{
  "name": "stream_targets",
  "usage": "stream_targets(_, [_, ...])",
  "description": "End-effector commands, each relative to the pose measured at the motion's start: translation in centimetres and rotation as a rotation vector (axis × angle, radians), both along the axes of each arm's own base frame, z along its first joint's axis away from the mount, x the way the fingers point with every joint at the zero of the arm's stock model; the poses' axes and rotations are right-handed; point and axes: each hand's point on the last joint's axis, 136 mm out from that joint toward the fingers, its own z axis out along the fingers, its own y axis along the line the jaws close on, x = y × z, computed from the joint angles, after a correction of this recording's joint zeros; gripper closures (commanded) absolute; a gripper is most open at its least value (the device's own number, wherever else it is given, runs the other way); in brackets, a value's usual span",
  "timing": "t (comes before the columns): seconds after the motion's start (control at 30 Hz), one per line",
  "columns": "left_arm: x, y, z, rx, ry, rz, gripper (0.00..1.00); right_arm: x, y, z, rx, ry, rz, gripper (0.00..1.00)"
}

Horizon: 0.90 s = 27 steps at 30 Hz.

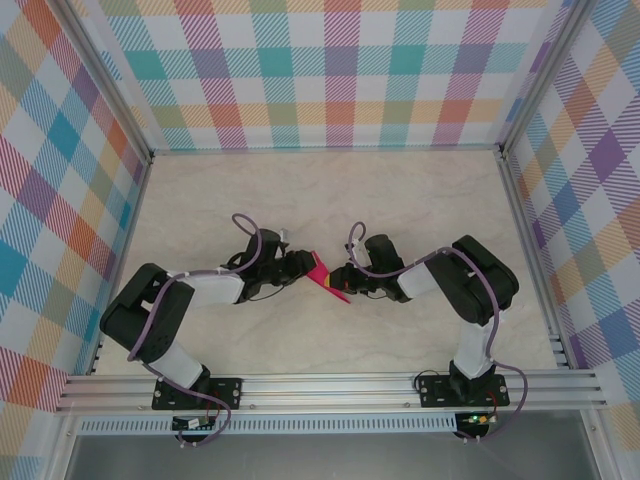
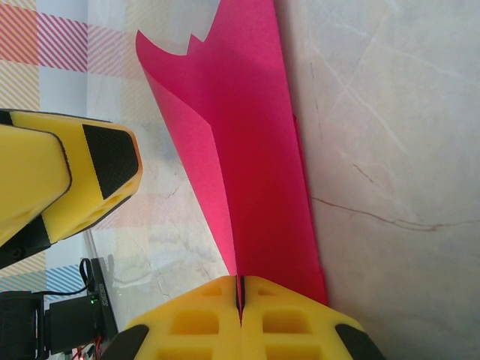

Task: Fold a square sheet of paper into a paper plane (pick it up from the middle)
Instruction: Fold the wing for the fifth time at the center of the table.

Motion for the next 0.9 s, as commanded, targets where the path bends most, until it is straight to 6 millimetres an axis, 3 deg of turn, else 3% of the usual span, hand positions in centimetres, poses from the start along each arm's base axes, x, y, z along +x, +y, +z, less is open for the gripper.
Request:
stream_targets(0.0, [0.1, -1.3, 0.4, -0.009, -0.020, -0.054, 0.64, -0.1, 0.0, -0.7, -0.010, 0.043, 0.008, 0.98])
stream_targets(0.87, [-0.6, -0.4, -1.8, 0.053, 0.030, -0.040, 0.69, -0.2, -0.6, -2.2, -0.059, 0.096, -0.003, 0.98])
